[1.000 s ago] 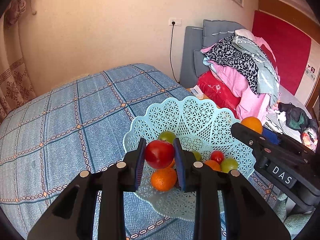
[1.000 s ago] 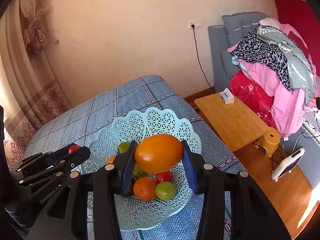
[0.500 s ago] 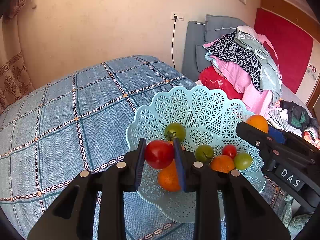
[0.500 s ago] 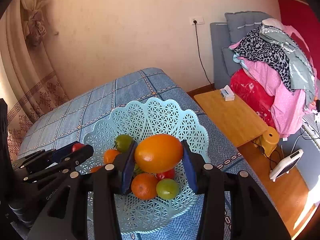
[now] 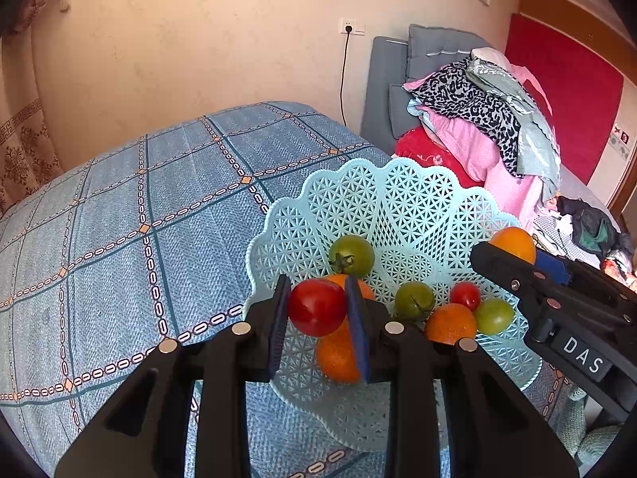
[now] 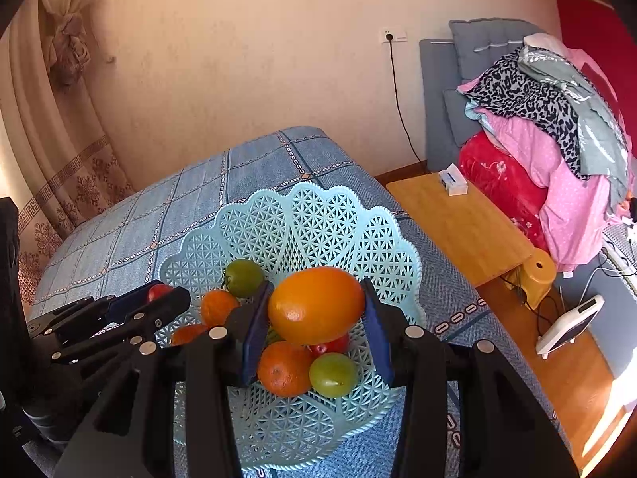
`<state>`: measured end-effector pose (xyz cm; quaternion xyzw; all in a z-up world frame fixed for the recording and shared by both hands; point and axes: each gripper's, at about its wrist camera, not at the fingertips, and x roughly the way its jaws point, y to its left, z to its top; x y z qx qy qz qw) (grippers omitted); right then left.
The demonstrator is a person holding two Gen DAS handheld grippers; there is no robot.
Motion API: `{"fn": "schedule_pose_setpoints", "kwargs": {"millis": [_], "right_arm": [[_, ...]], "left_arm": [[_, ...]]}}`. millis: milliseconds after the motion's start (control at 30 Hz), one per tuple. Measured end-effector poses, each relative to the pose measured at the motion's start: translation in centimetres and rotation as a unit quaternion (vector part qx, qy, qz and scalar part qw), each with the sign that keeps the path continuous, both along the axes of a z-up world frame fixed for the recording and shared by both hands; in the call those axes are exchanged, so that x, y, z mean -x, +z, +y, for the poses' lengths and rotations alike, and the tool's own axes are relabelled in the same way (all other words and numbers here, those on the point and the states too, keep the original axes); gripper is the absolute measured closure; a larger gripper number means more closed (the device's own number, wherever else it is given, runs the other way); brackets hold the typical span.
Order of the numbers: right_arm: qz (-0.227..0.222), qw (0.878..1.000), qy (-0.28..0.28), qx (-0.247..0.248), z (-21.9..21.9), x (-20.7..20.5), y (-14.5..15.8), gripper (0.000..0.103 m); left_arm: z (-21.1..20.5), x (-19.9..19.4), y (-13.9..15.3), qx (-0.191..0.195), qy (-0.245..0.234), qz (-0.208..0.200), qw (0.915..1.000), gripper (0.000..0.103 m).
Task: Organize fruits
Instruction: 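Carry the red tomato and orange over the blue basket, then open both tools to drop the fruits into the basket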
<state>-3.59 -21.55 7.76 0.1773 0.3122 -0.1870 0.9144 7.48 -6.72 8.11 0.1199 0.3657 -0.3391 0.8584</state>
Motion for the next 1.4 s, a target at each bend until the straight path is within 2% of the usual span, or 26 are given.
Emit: {"fn": "schedule_pose_setpoints", "kwargs": {"millis": [633,800,867,933,1400], "right_arm": [[0.006,1.0,0.003,0.0,0.1,-0.5,-0.4,0.059],[0.006,1.0,0.004,0.001,0.2,-0.4,-0.5,0.059],[0.006,1.0,0.004,0.001,0.3,-0.5,-0.5,0.058],[0.005,1.0,0.003,0.0,0.3,-0.4,-0.5,0.058],[0.009,1.0,0.012,0.001,0.9,-0.8,-0.6,0.058]], "left_arm": [[-0.2,0.0,-0.1,0.003,-0.006,-0.009,0.9999,0.074],[-0.2,0.4,-0.1,0.006,-0.013,-0.015,0.9998,0.058],[-0.1,0.5,0.1,0.011,-0.012,-0.017,0.9997,0.047],[0.2,0.4,0.3,0.015,-0.007,-0.02,0.9996,0.032],[2.2,-0.9,1.8,0.04,0.02,-0.014,0.9989,0.026]]}}
